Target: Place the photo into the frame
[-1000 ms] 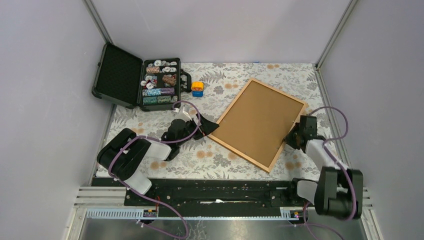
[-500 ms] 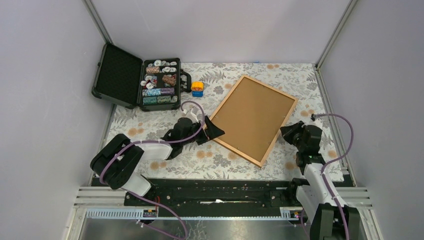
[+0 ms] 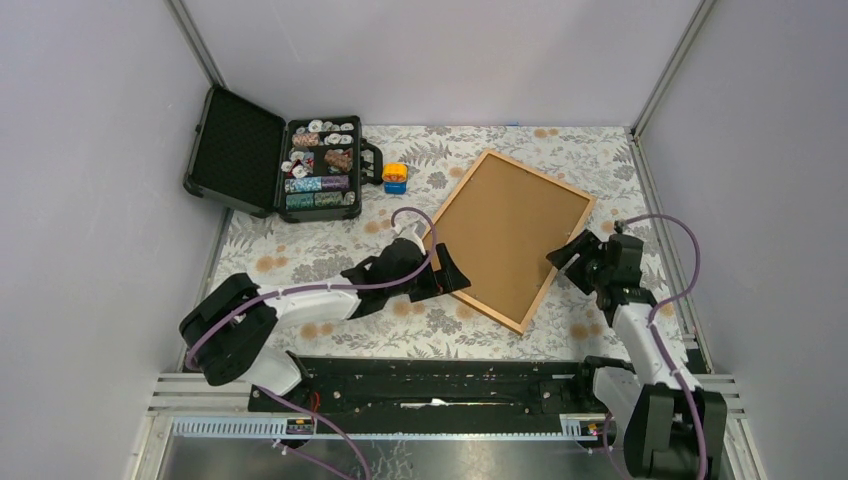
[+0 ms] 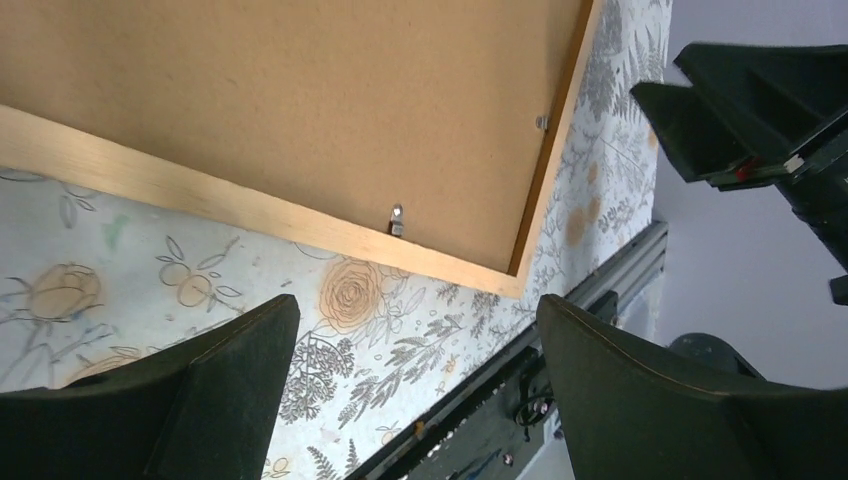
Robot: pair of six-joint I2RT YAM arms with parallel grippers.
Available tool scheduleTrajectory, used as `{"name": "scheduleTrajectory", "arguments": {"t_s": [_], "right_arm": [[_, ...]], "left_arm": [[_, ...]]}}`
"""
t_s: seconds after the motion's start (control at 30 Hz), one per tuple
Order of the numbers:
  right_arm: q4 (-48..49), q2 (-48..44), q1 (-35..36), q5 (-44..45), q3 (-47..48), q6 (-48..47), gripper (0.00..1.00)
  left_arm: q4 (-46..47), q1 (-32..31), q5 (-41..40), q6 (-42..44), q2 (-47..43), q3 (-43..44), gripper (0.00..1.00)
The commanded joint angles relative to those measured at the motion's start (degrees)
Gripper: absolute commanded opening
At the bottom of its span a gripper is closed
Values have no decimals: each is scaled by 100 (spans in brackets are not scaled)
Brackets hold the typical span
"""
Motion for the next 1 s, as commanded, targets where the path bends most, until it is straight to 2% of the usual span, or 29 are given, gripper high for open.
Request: {"name": "scheduleTrajectory", "arguments": {"t_s": [0.0, 0.07, 0.2, 0.27, 0.4, 0.57, 0.73, 0.83, 0.93, 0.97], "right_arm": [[-1491, 698, 51, -412, 680, -620, 75], [-1588, 1033, 267, -534, 771, -510, 78], [-2204, 1558, 1400, 229, 1187, -528, 79], [-2307, 1542, 1687, 350, 1224, -543, 79], [-2530, 1307, 1711, 837, 1260, -420, 76], [-3130, 2142, 1711, 513, 1710, -690, 74], [-3064, 2132, 1711, 303, 1537, -325, 73], [-2923, 2085, 1710, 309, 1376, -42, 68], [-2927, 2185, 1711, 366, 1362, 120, 53], [-2964, 2210, 1711, 400, 1364, 174, 50]], "left_arm": [[-643, -24, -611, 617, -295, 328, 93], [-812, -42, -652, 816, -368, 394, 93], [-1222, -51, -832, 1205, -609, 583, 93], [-1429, -55, -875, 1466, -774, 703, 93], [-1949, -46, -1074, 2240, -1194, 1022, 93], [-2344, -45, -1367, 3091, -1795, 1251, 96], [-2429, -45, -1252, 3484, -2137, 1315, 97], [-2276, -49, -849, 3637, -2178, 1300, 98], [-2186, -50, -489, 3707, -2091, 1352, 98], [-2173, -49, -411, 3702, -2057, 1372, 98]]}}
